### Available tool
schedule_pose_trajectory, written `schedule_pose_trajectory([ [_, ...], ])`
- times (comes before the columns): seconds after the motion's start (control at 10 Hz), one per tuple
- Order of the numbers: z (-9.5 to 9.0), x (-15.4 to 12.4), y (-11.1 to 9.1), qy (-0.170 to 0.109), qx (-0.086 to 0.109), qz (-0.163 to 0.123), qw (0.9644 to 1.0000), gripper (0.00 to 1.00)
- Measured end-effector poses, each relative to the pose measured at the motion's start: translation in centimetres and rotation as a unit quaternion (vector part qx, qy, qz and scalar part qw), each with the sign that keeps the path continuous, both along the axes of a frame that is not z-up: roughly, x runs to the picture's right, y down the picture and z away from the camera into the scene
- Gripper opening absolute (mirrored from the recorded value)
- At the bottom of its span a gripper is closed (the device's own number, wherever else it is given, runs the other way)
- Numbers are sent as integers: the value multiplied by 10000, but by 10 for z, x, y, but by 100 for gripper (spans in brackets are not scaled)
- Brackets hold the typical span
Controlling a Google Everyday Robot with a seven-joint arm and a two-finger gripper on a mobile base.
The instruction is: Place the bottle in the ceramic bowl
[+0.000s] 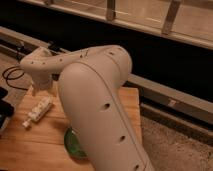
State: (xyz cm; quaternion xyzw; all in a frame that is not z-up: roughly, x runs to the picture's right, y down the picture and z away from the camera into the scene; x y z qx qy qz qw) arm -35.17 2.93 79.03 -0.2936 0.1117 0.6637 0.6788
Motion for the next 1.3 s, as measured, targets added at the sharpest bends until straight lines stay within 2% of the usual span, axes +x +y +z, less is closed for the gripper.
schedule_pose_trajectory([
  [0.2, 8, -39, 6, -188, -64, -237, 9995, 65],
  [0.4, 20, -58, 22, -216, -185, -464, 9985, 65],
  [0.8, 45, -51, 48, 79, -437, -680, 9967, 65],
  [1.1, 59, -41, 57, 327, -640, -689, 9950, 65],
  [1.3, 65, -44, 64, 364, -768, -739, 9936, 65],
])
